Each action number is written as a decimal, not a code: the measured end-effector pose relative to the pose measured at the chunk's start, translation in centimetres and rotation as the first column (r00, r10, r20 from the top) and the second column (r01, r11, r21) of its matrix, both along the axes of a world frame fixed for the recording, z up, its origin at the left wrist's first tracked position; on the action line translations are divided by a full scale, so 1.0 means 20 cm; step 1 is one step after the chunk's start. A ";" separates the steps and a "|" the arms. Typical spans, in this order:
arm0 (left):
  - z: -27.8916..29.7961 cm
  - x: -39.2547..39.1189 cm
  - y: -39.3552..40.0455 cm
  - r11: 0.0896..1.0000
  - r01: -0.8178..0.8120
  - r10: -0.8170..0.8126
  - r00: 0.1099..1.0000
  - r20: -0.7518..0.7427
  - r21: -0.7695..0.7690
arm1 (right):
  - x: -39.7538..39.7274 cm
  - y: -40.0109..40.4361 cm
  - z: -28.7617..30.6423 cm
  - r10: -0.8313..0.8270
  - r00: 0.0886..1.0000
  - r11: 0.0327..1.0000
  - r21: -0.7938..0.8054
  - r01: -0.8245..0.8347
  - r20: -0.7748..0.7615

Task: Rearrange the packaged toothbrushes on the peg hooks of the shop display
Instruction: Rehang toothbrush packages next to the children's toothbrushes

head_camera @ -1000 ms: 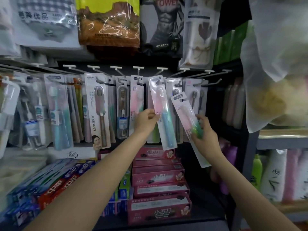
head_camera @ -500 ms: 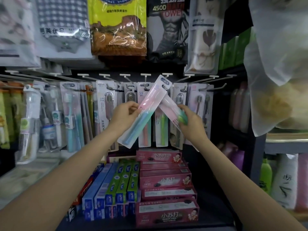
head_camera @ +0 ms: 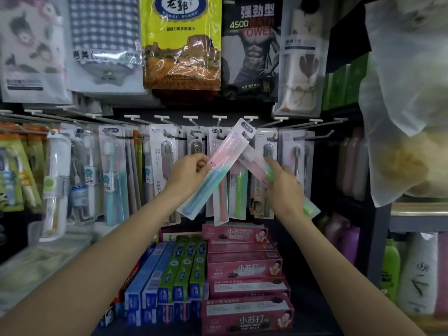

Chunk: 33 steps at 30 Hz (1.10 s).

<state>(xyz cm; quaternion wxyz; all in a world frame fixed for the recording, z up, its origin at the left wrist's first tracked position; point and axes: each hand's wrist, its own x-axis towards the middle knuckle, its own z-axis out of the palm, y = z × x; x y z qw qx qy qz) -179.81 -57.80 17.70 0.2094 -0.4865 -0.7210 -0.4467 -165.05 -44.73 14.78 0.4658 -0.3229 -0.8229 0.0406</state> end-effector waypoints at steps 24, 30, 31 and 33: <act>0.02 -0.02 -0.02 1.000 -0.015 0.015 0.997 -0.080 -0.001 | -0.03 0.03 0.06 0.205 0.964 0.955 -0.183 -0.235 -0.169; -0.02 -0.01 0.01 1.000 0.004 -0.004 1.000 -0.022 -0.012 | -0.06 -0.03 -0.03 0.313 0.888 0.852 -0.314 -0.420 -0.338; -0.03 -0.01 0.02 1.000 0.017 -0.017 1.000 0.000 -0.012 | -0.06 -0.03 -0.05 0.321 0.882 0.841 -0.324 -0.433 -0.345; -0.05 0.01 0.04 0.999 0.054 -0.053 0.996 0.069 -0.010 | -0.07 -0.02 -0.09 0.332 0.891 0.826 -0.362 -0.433 -0.309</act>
